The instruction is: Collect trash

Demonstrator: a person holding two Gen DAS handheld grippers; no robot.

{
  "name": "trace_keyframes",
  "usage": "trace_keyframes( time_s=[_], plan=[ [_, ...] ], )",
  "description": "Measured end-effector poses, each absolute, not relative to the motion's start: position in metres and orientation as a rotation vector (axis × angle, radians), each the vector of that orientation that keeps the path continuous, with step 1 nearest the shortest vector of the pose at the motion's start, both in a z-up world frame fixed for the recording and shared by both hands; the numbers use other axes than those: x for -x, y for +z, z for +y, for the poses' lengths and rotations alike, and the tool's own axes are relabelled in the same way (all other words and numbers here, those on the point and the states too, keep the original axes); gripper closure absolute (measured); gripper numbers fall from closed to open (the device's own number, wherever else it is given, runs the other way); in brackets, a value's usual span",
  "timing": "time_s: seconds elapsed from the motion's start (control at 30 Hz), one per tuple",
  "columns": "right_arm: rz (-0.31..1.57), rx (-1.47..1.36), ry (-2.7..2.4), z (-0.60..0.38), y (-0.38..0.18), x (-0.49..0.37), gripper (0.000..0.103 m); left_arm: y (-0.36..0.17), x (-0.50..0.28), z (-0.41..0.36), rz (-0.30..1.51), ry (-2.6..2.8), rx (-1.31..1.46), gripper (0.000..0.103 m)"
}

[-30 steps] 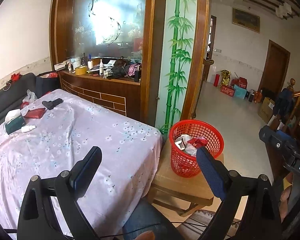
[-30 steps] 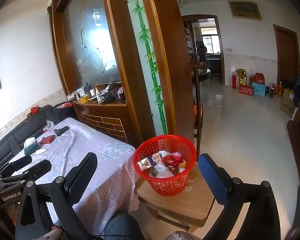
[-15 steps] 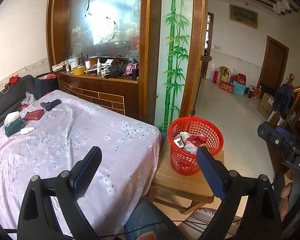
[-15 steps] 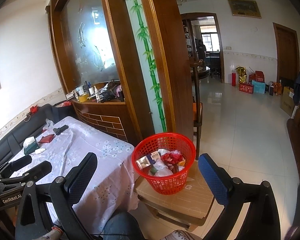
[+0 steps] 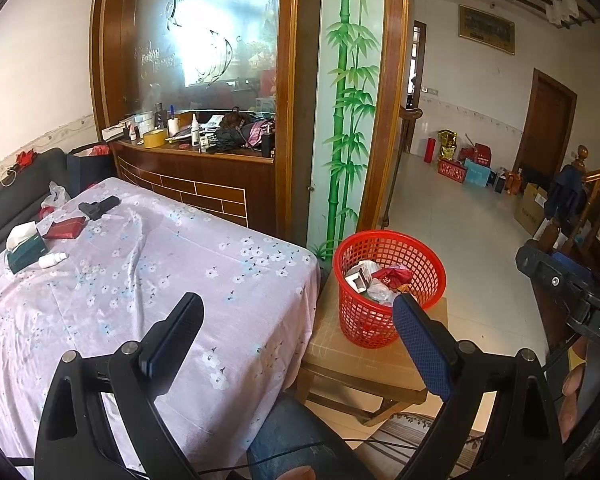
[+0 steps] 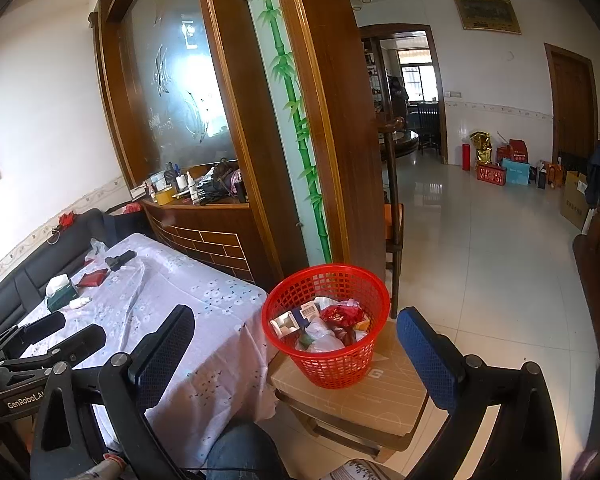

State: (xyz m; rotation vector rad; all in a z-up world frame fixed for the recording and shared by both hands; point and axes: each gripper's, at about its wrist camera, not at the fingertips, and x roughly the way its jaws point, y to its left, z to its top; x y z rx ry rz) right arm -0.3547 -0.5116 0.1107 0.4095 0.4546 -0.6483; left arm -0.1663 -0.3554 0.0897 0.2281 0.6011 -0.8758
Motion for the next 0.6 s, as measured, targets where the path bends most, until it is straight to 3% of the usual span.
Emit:
trace_keyframes(
  time_s=[0.6],
  plan=[
    [0.459, -0.415, -0.654, -0.513, 0.109, 0.357, 0.001, 0.08, 0.167, -0.357, 0.605, -0.877, -0.239, 0.009]
  ],
)
